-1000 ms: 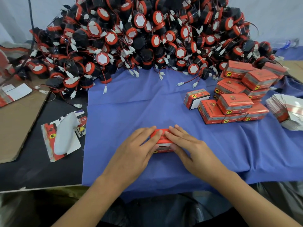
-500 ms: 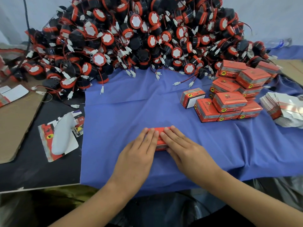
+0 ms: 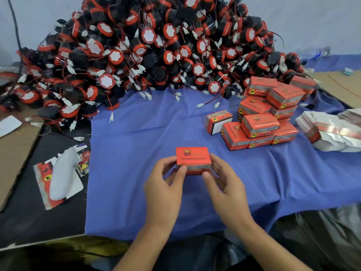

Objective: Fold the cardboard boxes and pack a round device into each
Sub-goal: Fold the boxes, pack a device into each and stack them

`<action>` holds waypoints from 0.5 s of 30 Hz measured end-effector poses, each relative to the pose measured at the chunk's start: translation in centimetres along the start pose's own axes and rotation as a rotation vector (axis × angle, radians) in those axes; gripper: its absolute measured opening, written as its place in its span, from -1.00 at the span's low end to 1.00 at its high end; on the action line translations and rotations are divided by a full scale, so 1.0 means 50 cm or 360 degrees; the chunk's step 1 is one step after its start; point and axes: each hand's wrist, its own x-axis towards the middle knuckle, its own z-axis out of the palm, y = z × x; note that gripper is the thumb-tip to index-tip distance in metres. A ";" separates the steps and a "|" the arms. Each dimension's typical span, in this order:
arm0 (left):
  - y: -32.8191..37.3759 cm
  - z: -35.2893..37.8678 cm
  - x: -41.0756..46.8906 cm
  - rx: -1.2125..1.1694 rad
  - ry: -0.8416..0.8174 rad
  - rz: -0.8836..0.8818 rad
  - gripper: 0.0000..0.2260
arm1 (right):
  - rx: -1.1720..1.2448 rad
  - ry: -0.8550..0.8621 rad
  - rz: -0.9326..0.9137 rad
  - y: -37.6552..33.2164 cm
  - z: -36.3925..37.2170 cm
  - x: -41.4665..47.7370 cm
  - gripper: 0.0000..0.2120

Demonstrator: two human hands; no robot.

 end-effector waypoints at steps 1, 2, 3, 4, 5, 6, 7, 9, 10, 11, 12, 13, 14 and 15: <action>0.013 0.017 0.009 -0.0013 -0.0037 0.0050 -0.81 | -0.0013 0.0063 -0.0022 -0.010 -0.010 0.010 -0.55; 0.027 0.036 0.018 -0.0033 -0.0074 0.0092 -0.83 | -0.0014 0.0130 -0.0046 -0.022 -0.022 0.023 -0.56; 0.038 0.055 0.028 -0.0054 -0.0116 0.0120 -0.84 | -0.0021 0.0199 -0.0071 -0.034 -0.035 0.038 -0.56; 0.048 0.077 0.040 -0.0070 -0.0167 0.0137 -0.84 | -0.0032 0.0265 -0.0095 -0.044 -0.049 0.053 -0.55; 0.054 0.098 0.053 -0.0078 -0.0227 0.0143 -0.83 | -0.0057 0.0331 -0.0118 -0.051 -0.062 0.068 -0.55; 0.059 0.121 0.068 -0.0075 -0.0290 0.0143 -0.81 | -0.0097 0.0397 -0.0139 -0.055 -0.074 0.082 -0.54; 0.060 0.143 0.086 -0.0059 -0.0351 0.0136 -0.79 | -0.0145 0.0455 -0.0154 -0.057 -0.082 0.093 -0.52; 0.059 0.187 0.125 -0.0012 -0.0504 0.0118 -0.74 | -0.0200 0.0518 -0.0129 -0.055 -0.088 0.110 -0.47; 0.057 0.207 0.144 0.0009 -0.0595 0.0114 -0.71 | -0.0202 0.0521 -0.0091 -0.052 -0.087 0.115 -0.45; 0.054 0.226 0.160 0.0034 -0.0686 0.0113 -0.67 | -0.0213 0.0511 -0.0055 -0.046 -0.085 0.119 -0.43; 0.048 0.244 0.174 0.0072 -0.0765 0.0108 -0.63 | -0.0239 0.0495 -0.0027 -0.039 -0.082 0.122 -0.42; 0.040 0.259 0.186 0.0127 -0.0823 0.0098 -0.61 | -0.0269 0.0480 -0.0006 -0.031 -0.078 0.125 -0.40; 0.032 0.273 0.196 0.0183 -0.0861 0.0083 -0.59 | -0.0294 0.0471 0.0003 -0.025 -0.074 0.128 -0.37; 0.023 0.285 0.205 0.0228 -0.0886 0.0062 -0.58 | -0.0306 0.0468 0.0002 -0.019 -0.070 0.131 -0.34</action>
